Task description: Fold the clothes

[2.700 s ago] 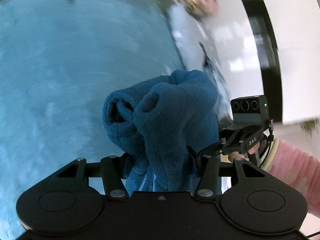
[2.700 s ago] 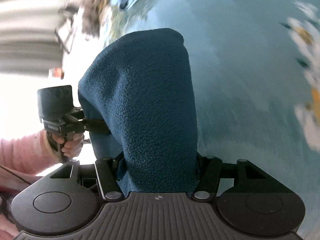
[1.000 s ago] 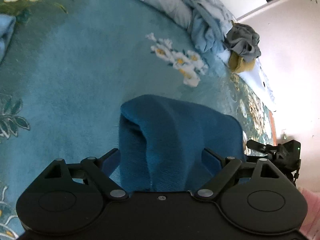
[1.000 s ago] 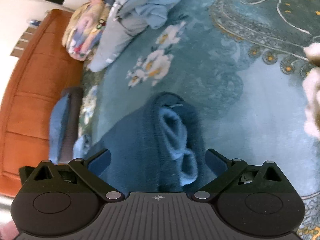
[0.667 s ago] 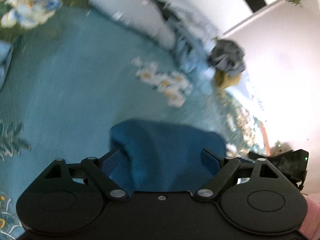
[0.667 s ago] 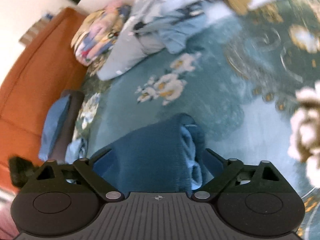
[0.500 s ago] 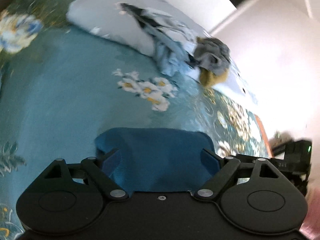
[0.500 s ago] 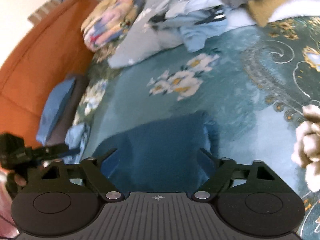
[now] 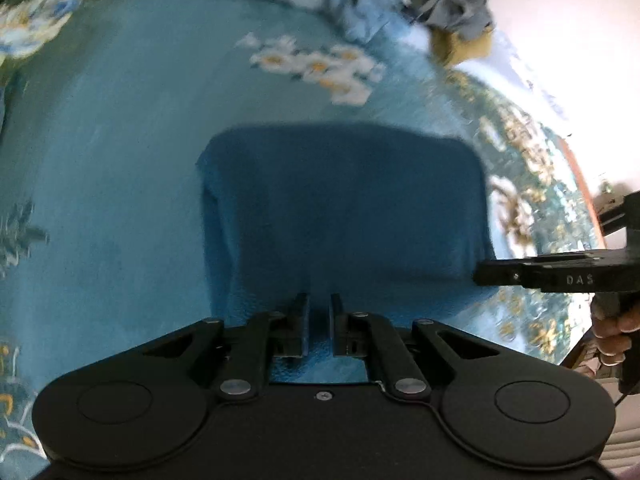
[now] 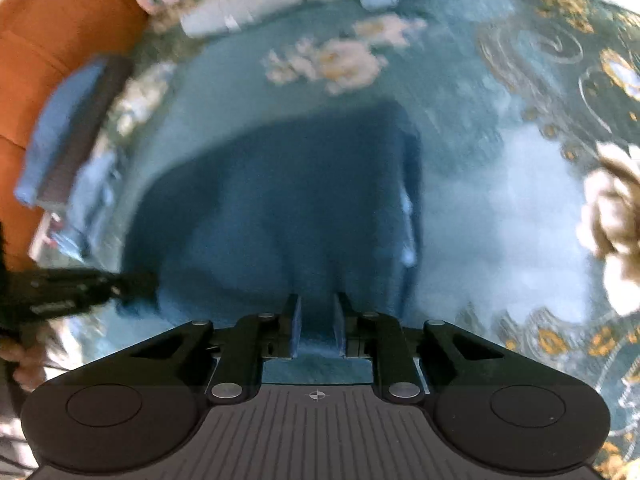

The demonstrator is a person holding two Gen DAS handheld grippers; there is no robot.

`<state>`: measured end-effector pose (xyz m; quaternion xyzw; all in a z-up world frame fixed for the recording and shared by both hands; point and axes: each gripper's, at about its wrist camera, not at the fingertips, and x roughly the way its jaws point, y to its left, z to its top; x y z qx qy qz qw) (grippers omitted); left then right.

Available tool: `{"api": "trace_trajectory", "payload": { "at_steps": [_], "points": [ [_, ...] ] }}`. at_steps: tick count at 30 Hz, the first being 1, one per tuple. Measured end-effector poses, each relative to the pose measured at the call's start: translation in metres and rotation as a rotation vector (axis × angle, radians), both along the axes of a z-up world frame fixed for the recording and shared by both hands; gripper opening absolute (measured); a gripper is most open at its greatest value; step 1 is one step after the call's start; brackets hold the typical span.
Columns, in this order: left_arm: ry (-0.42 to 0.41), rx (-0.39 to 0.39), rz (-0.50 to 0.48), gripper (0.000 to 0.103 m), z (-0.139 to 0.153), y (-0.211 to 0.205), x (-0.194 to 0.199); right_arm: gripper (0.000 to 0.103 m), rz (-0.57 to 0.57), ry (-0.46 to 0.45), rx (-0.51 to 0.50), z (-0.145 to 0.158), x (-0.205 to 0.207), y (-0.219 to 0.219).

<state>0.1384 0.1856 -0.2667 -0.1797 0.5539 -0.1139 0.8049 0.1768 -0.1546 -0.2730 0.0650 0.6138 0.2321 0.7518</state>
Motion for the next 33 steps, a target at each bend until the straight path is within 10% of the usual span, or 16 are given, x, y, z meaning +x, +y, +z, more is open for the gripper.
{"api": "trace_trajectory", "payload": {
  "at_steps": [23,26,33],
  "points": [
    [0.040,-0.131,0.075,0.006,-0.026,0.017,0.000,0.014,0.018,0.038,-0.032,-0.024,0.009,0.009],
    [-0.016,-0.195,0.084,0.030,-0.003,0.024,-0.005,0.020,0.020,0.026,0.014,-0.011,0.008,0.003],
    [-0.145,-0.102,0.119,0.076,0.028,0.038,0.005,0.080,-0.117,-0.070,0.148,0.014,0.017,-0.037]
  ]
}}
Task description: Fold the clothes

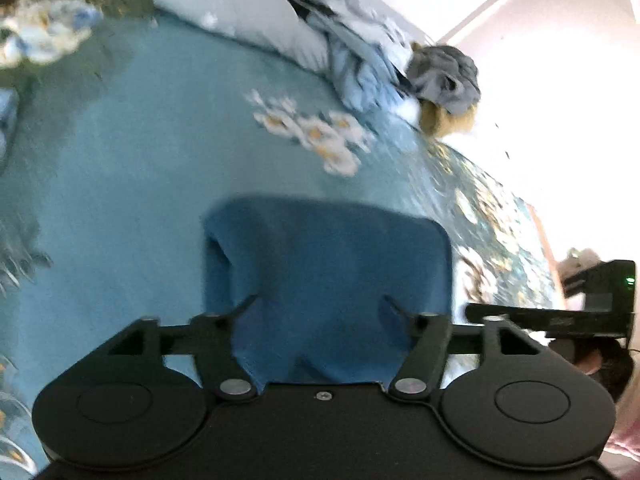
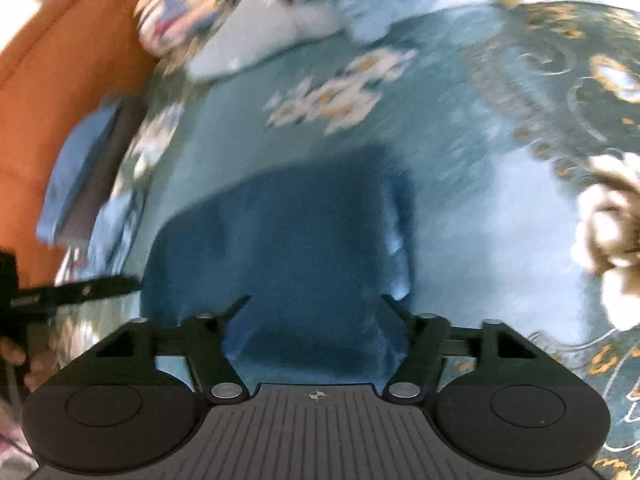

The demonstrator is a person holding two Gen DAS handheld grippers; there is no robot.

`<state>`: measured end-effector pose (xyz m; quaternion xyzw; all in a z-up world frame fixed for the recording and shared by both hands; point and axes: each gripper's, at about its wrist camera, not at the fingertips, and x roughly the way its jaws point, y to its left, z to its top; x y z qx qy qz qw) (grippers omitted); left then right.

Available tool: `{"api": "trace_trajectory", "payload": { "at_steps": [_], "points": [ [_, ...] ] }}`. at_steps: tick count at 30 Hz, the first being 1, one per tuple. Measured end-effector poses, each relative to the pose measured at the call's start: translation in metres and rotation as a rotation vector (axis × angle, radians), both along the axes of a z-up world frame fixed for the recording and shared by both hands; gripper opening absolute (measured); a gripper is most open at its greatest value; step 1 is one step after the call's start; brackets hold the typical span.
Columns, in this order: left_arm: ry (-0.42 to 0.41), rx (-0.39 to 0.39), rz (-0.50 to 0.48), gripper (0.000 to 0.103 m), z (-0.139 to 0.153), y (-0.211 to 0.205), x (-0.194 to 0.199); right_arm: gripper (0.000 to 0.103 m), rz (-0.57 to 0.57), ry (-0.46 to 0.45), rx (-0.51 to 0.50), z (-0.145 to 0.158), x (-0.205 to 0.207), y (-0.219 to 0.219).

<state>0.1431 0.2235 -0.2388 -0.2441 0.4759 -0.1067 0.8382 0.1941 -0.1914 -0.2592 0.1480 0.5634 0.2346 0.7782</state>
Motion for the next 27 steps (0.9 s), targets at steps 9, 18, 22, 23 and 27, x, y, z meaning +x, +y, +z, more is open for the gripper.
{"api": "trace_trajectory", "payload": {
  "at_steps": [9,18,22,23,27],
  "points": [
    [0.164,-0.138,0.067,0.079,-0.066,0.028,0.023,0.098,-0.134,0.134,0.233,-0.062,0.037,-0.029],
    [0.192,-0.451,0.116,0.085,-0.121,0.052,0.024,0.103,-0.086,0.244,0.366,-0.111,0.056,-0.038],
    [0.170,-0.490,0.099,0.085,-0.126,0.052,0.030,0.103,-0.032,0.265,0.424,-0.118,0.064,-0.039],
    [0.168,-0.495,0.093,0.085,-0.127,0.052,0.031,0.103,-0.012,0.270,0.436,-0.118,0.066,-0.038],
    [0.163,-0.499,0.076,0.084,-0.128,0.051,0.034,0.103,0.074,0.290,0.470,-0.119,0.076,-0.029]
  ]
}}
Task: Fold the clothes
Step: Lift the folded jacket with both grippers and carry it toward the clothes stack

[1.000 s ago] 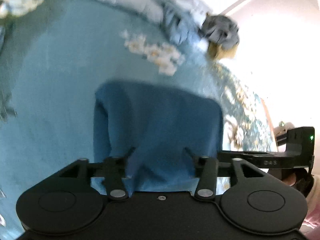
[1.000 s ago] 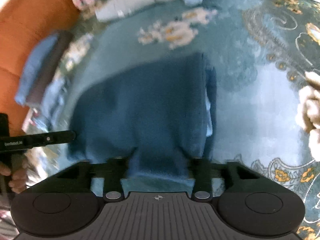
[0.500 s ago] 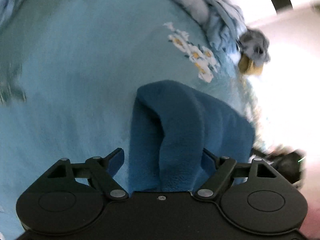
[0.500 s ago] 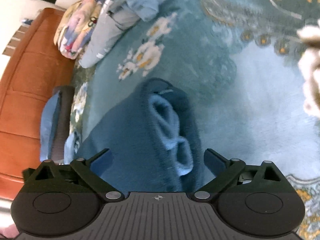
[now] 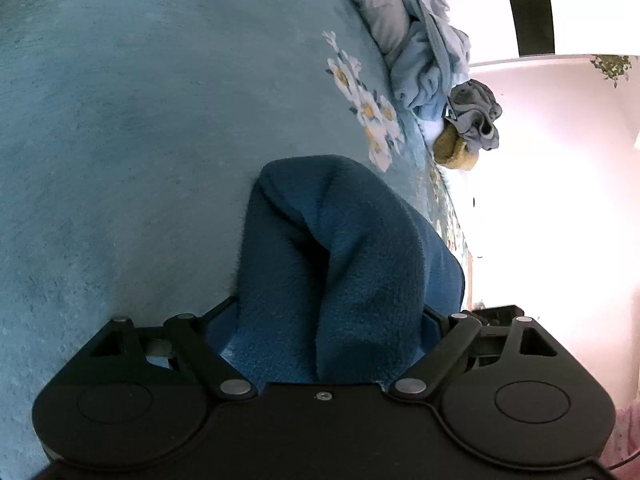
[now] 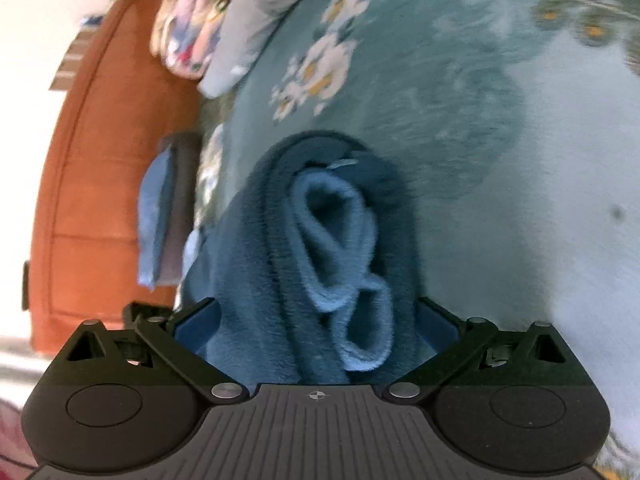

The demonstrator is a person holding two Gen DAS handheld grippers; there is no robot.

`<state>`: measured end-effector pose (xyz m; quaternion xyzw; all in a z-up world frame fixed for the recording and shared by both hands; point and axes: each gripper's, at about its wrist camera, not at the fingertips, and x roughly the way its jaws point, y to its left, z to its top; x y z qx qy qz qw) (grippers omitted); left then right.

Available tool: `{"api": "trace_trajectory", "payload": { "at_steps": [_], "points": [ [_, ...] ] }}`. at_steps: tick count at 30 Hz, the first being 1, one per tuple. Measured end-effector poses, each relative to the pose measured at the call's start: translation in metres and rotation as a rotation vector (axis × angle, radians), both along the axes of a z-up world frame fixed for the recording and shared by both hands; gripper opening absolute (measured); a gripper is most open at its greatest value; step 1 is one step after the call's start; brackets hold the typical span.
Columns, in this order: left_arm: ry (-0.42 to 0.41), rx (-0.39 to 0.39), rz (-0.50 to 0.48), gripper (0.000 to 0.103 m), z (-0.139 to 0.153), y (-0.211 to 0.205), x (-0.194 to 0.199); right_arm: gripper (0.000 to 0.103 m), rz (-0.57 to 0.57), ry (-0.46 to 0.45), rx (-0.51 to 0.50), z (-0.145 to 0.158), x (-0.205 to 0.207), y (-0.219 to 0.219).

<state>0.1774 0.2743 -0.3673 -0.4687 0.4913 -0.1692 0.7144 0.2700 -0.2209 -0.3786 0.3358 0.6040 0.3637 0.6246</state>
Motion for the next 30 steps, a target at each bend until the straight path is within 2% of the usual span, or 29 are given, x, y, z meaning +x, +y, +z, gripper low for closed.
{"api": "trace_trajectory", "payload": {
  "at_steps": [5,7,11,13,18,25,30],
  "points": [
    [-0.009,0.010,-0.002,0.082,0.001,-0.007,0.002,0.103,0.042,-0.007,0.010,0.000,0.004,0.007],
    [-0.002,0.018,-0.008,0.076,0.003,-0.011,0.003,0.102,0.044,-0.010,0.001,0.002,0.004,0.010],
    [0.005,0.050,0.005,0.065,0.008,-0.017,0.003,0.080,0.033,0.006,0.014,0.003,0.003,0.012],
    [0.004,0.063,0.018,0.059,0.011,-0.019,0.001,0.076,0.024,0.019,0.016,0.002,0.004,0.011],
    [0.013,0.065,0.085,0.055,0.017,-0.021,-0.009,0.058,0.037,0.031,0.025,0.007,0.009,0.010],
    [0.001,0.064,0.204,0.049,0.032,-0.033,-0.035,0.054,0.119,0.007,-0.002,0.024,0.031,0.018],
    [-0.033,0.043,0.350,0.048,0.043,-0.039,-0.073,0.054,0.280,-0.047,-0.011,0.047,0.057,0.043]
  ]
}}
